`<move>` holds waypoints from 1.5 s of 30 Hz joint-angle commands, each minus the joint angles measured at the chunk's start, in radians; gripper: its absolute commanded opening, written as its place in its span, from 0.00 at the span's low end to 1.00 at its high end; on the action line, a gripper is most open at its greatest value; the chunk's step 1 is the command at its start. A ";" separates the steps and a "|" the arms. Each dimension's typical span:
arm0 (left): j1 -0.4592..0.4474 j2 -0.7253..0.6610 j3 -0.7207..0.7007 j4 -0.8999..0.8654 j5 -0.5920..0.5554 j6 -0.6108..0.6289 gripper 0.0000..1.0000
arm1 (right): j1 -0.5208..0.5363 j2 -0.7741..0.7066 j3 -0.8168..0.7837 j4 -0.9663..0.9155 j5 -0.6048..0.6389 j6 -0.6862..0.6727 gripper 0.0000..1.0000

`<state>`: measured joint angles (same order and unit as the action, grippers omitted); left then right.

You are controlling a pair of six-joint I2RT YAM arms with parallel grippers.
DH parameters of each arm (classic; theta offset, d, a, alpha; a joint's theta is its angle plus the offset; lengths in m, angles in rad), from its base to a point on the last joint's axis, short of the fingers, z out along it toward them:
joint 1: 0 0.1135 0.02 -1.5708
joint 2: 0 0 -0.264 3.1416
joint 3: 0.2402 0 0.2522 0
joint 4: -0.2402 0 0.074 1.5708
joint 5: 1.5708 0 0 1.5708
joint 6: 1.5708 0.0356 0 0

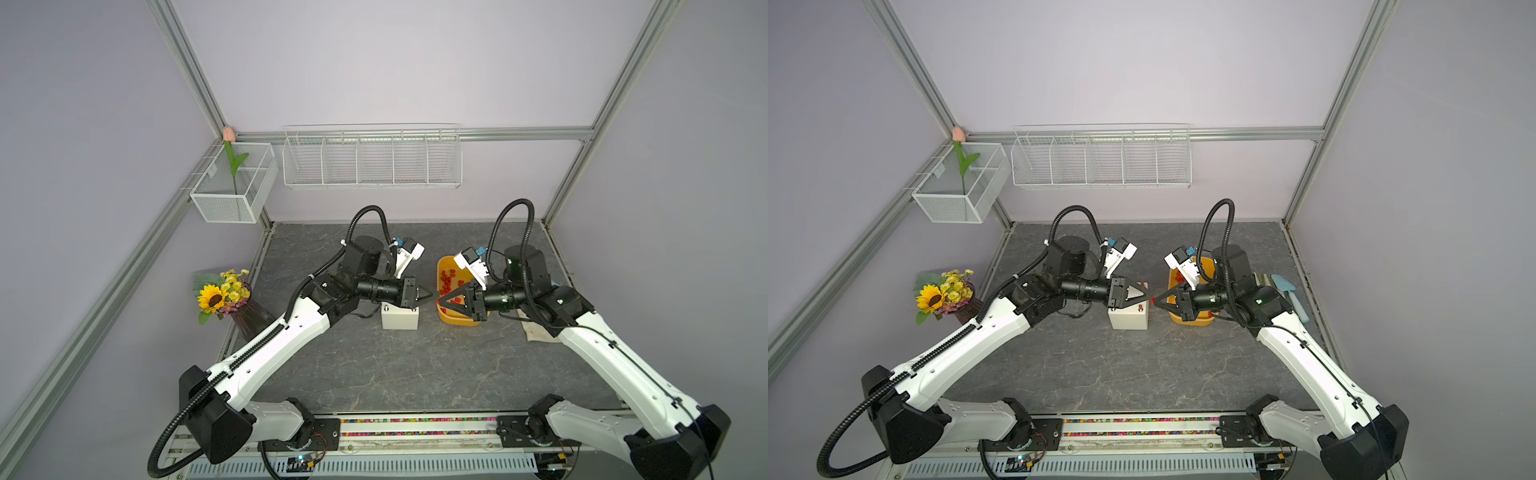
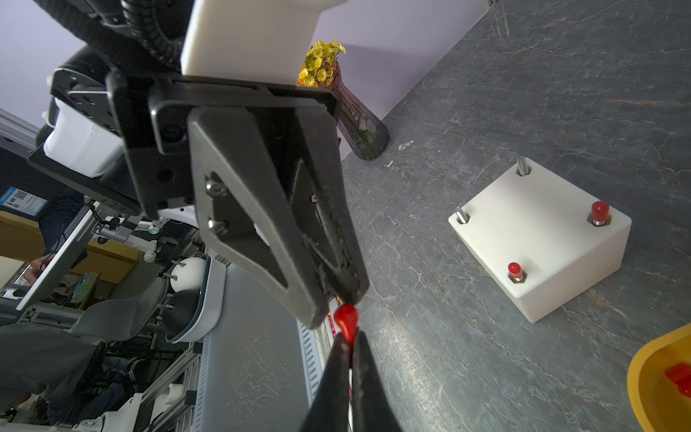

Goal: Cover the protruding screws with screw protection sleeves
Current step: Attach the screw protection sleeve to the screw.

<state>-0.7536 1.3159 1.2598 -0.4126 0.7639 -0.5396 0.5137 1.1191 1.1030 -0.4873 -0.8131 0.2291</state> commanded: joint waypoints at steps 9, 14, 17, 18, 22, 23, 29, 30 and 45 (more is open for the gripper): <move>-0.009 -0.004 0.024 -0.018 0.003 0.024 0.14 | 0.008 -0.018 -0.009 0.032 -0.024 0.015 0.07; -0.009 -0.004 0.024 -0.021 0.000 0.027 0.11 | 0.008 -0.015 -0.008 0.029 -0.027 0.012 0.07; -0.009 -0.004 0.024 -0.024 -0.001 0.030 0.08 | 0.008 -0.013 -0.006 0.026 -0.025 0.012 0.07; -0.009 -0.004 0.023 -0.023 -0.001 0.030 0.06 | 0.008 -0.012 -0.006 0.026 -0.024 0.013 0.08; -0.009 -0.004 0.023 -0.021 -0.001 0.029 0.03 | 0.007 -0.014 -0.006 0.027 -0.021 0.014 0.10; -0.009 -0.004 0.022 -0.019 -0.001 0.028 0.02 | 0.006 -0.013 -0.006 0.027 -0.021 0.013 0.11; -0.009 -0.012 0.006 0.007 -0.028 0.010 0.00 | -0.008 -0.027 -0.014 0.039 -0.001 0.032 0.28; -0.009 -0.016 0.000 0.019 -0.035 0.001 0.00 | -0.015 -0.031 -0.017 0.046 0.000 0.040 0.30; -0.009 -0.047 -0.069 0.190 -0.189 -0.127 0.00 | -0.075 -0.149 -0.129 0.219 0.186 0.210 0.48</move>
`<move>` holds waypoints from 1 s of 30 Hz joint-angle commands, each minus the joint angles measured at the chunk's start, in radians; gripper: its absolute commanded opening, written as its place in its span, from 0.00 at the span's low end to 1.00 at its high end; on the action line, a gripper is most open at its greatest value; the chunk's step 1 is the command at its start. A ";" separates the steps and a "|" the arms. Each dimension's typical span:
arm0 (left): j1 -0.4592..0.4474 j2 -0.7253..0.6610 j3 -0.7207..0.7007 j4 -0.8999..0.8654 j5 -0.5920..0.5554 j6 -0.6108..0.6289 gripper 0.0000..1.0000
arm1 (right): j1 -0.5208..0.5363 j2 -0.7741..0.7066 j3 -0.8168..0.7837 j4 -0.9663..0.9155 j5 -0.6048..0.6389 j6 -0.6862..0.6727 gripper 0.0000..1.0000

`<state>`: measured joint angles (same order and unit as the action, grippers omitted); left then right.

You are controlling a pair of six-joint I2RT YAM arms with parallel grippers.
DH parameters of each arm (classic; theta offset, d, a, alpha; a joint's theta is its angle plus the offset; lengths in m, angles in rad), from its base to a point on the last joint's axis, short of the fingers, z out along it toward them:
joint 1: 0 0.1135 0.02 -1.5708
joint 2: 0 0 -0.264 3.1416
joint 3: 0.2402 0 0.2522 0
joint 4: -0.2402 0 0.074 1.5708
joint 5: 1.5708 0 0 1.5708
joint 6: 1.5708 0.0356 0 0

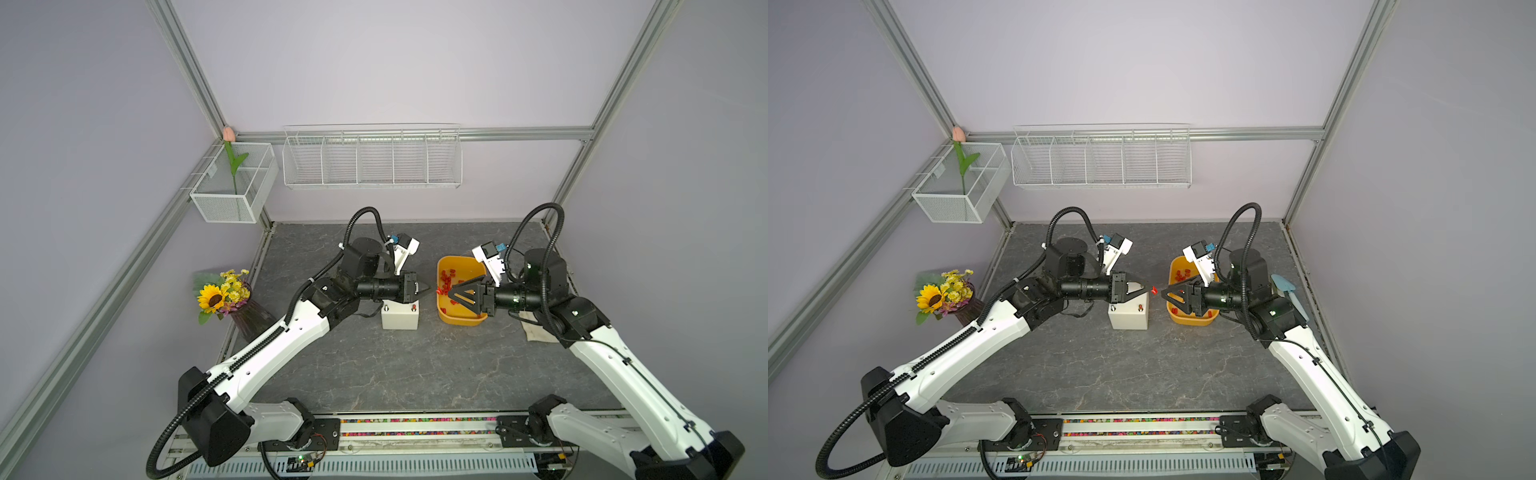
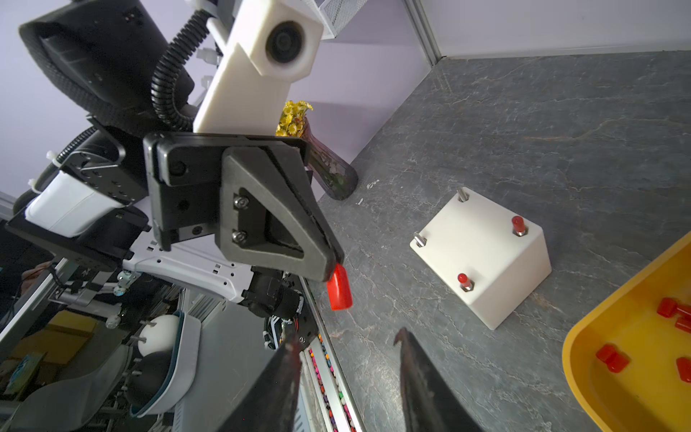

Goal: Cover the protruding screws with screw protection sleeves
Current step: Attach the screw protection sleeve to the screw.

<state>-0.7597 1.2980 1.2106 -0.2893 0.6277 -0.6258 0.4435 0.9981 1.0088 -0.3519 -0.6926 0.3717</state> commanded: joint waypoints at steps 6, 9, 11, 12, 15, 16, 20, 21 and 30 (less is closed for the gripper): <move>-0.003 -0.047 -0.057 0.155 -0.094 -0.090 0.00 | -0.003 -0.069 -0.119 0.245 0.161 0.198 0.55; -0.003 -0.053 -0.067 0.183 -0.109 -0.103 0.00 | 0.009 -0.069 -0.211 0.415 0.178 0.277 0.58; -0.004 -0.055 -0.073 0.203 -0.114 -0.113 0.00 | 0.024 -0.049 -0.235 0.482 0.181 0.298 0.60; -0.004 -0.055 -0.074 0.210 -0.117 -0.117 0.00 | 0.038 -0.039 -0.239 0.508 0.188 0.301 0.61; -0.009 -0.057 -0.078 0.224 -0.129 -0.125 0.00 | 0.080 -0.028 -0.264 0.623 0.214 0.335 0.61; -0.010 -0.058 -0.082 0.230 -0.131 -0.127 0.00 | 0.088 -0.031 -0.276 0.672 0.226 0.363 0.61; -0.012 -0.070 -0.093 0.251 -0.141 -0.136 0.00 | 0.088 -0.042 -0.340 0.870 0.278 0.490 0.59; -0.012 -0.074 -0.097 0.254 -0.144 -0.136 0.00 | 0.089 -0.038 -0.351 0.922 0.278 0.517 0.59; -0.013 -0.083 -0.099 0.272 -0.131 -0.143 0.00 | 0.094 0.104 -0.336 1.205 0.172 0.696 0.44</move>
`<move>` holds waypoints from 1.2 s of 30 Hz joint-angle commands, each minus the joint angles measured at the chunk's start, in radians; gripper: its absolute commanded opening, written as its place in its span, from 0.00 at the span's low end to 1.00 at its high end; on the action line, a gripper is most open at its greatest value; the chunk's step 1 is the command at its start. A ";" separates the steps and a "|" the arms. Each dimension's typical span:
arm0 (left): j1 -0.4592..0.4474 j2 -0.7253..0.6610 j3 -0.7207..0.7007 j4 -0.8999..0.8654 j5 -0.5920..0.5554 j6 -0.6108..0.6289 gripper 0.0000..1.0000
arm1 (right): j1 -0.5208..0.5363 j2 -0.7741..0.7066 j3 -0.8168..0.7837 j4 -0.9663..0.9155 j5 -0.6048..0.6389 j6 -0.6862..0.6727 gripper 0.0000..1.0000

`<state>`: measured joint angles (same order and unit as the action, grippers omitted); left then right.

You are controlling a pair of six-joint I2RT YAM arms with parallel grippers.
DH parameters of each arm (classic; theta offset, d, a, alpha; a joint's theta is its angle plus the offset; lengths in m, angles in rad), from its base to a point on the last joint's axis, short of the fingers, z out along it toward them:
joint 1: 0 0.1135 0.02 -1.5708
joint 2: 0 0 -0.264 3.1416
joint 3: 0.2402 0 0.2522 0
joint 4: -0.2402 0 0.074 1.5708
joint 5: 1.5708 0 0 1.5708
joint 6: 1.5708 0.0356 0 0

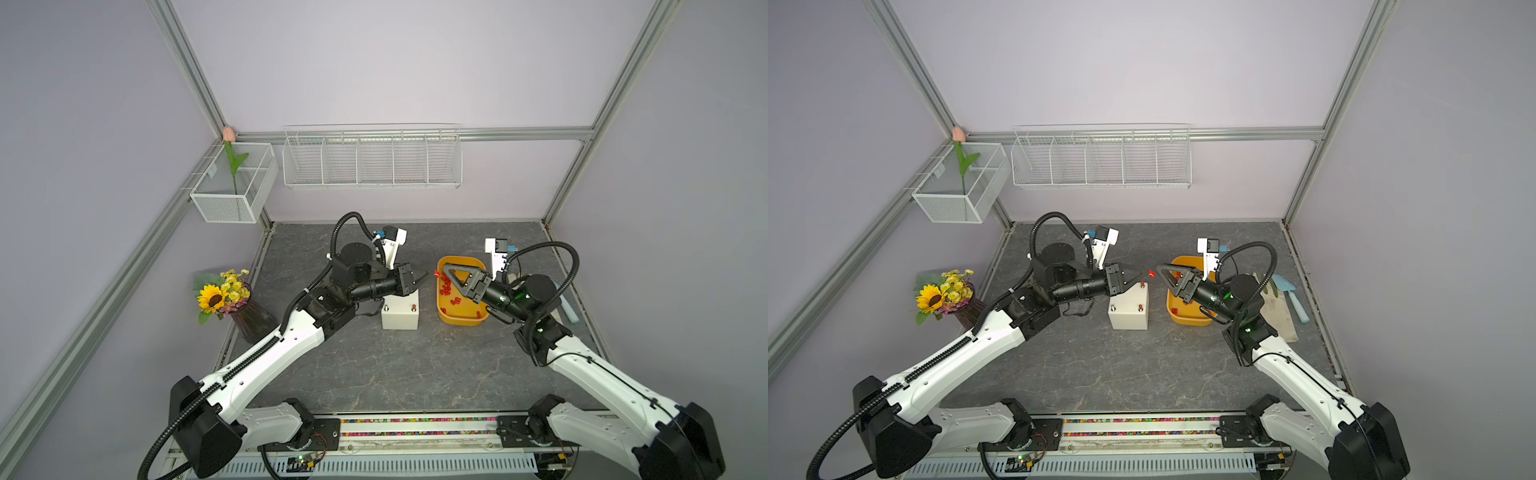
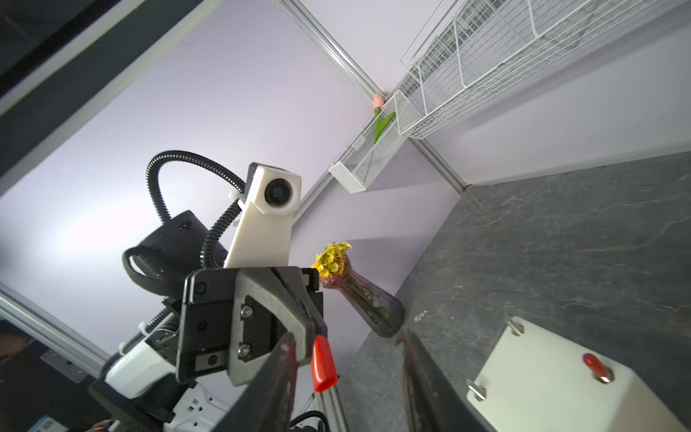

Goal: Cover the protruding screws with screw protection sleeves
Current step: Attach the screw protection sleeve to the screw.

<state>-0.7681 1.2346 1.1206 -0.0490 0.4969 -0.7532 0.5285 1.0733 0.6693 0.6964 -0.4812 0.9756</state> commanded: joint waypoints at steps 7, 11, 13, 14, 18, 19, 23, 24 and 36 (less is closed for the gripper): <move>-0.005 -0.026 -0.006 0.028 -0.006 -0.009 0.00 | 0.020 0.060 0.025 0.161 -0.075 0.096 0.40; -0.005 -0.027 -0.002 0.023 -0.014 -0.002 0.00 | 0.022 0.060 0.002 0.197 -0.088 0.118 0.40; -0.005 -0.026 -0.004 0.023 -0.016 -0.001 0.00 | 0.022 0.056 -0.013 0.216 -0.092 0.129 0.41; -0.005 -0.027 -0.004 0.021 -0.017 -0.001 0.00 | 0.024 0.054 -0.017 0.218 -0.095 0.130 0.40; -0.005 -0.026 -0.004 0.022 -0.021 -0.001 0.00 | 0.023 0.045 -0.022 0.214 -0.102 0.127 0.37; -0.005 -0.027 -0.004 0.021 -0.021 -0.001 0.00 | 0.024 0.043 -0.022 0.206 -0.103 0.122 0.37; -0.005 -0.034 -0.004 0.018 -0.029 0.002 0.00 | 0.023 0.042 -0.029 0.188 -0.097 0.116 0.37; -0.005 -0.037 -0.004 0.017 -0.030 0.002 0.00 | 0.024 0.042 -0.031 0.187 -0.099 0.116 0.36; -0.005 -0.041 0.002 0.000 -0.038 0.014 0.00 | 0.028 0.034 -0.032 0.189 -0.129 0.121 0.26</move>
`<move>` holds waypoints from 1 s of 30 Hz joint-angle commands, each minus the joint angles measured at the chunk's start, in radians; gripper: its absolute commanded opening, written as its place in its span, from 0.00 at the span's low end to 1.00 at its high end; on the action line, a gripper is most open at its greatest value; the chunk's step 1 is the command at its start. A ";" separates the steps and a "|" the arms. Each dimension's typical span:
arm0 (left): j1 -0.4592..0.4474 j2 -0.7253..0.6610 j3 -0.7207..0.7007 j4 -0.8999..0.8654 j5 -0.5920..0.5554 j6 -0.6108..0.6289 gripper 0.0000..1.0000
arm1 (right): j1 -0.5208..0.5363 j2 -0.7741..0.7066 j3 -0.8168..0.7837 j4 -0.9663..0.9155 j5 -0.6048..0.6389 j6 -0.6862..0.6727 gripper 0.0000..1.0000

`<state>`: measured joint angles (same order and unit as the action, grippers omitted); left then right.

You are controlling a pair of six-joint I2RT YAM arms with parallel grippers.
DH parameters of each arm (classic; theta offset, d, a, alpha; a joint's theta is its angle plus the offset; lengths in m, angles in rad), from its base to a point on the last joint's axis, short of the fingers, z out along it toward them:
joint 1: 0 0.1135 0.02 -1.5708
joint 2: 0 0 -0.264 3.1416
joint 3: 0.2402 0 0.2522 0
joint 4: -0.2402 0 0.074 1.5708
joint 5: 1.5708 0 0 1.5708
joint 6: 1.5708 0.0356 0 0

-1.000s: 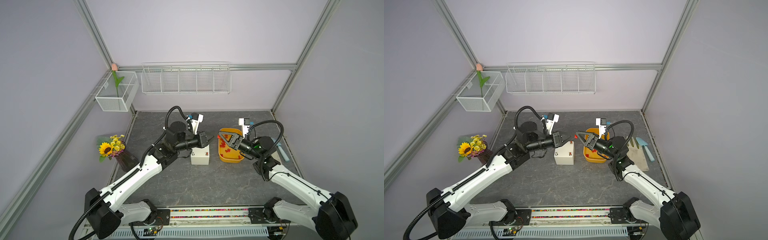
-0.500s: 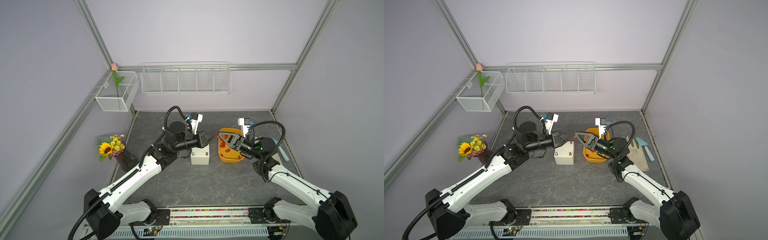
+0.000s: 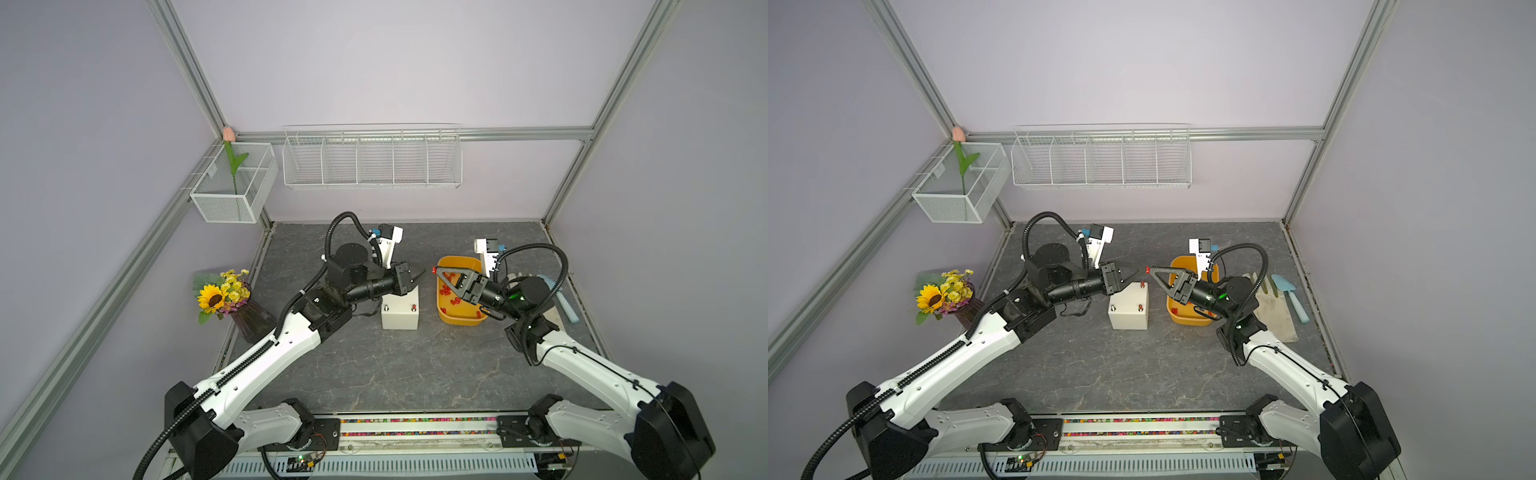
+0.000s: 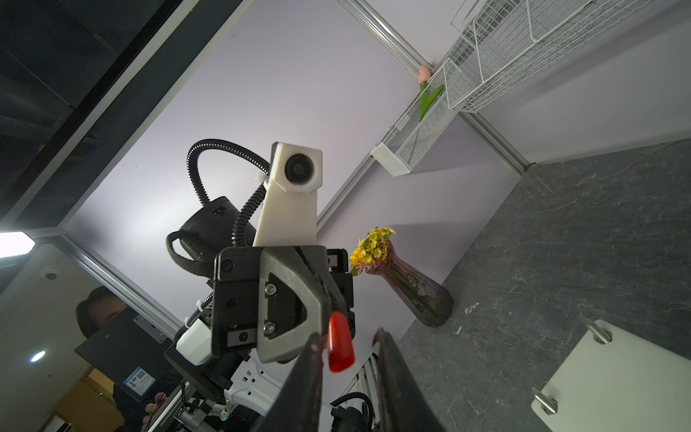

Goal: Cover the protruding screws with screw protection sleeves
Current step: Attach the screw protection sleeve to the screw.

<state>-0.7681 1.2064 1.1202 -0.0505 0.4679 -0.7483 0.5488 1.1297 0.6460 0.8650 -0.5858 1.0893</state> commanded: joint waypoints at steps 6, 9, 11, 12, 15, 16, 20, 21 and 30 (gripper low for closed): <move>-0.005 -0.010 0.000 0.001 -0.009 0.009 0.00 | 0.009 -0.018 -0.001 0.022 -0.031 0.005 0.12; -0.005 -0.013 -0.001 -0.006 -0.009 0.013 0.00 | 0.009 -0.016 0.003 0.018 -0.032 0.001 0.07; -0.003 -0.016 0.000 -0.015 -0.009 0.017 0.00 | 0.008 -0.020 0.006 -0.003 -0.033 -0.013 0.07; -0.001 -0.017 -0.001 -0.020 -0.008 0.013 0.00 | 0.007 -0.025 0.007 -0.019 -0.034 -0.025 0.06; 0.020 -0.029 -0.017 -0.015 0.017 -0.012 0.04 | -0.007 -0.043 0.014 -0.098 -0.039 -0.067 0.06; 0.033 -0.035 -0.023 -0.016 0.027 -0.017 0.09 | -0.012 -0.050 0.014 -0.121 -0.042 -0.078 0.06; 0.071 -0.056 -0.030 -0.042 0.082 -0.019 0.23 | -0.045 -0.079 0.038 -0.265 -0.087 -0.143 0.06; 0.084 -0.059 -0.027 -0.049 0.108 -0.019 0.25 | -0.056 -0.088 0.051 -0.329 -0.100 -0.174 0.06; 0.125 -0.031 0.039 -0.156 0.370 0.039 0.43 | -0.093 -0.141 0.137 -0.704 -0.233 -0.387 0.06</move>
<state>-0.6460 1.1633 1.1133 -0.1616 0.7136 -0.7364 0.4595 1.0077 0.7567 0.2920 -0.7414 0.7937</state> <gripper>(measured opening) 0.421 0.065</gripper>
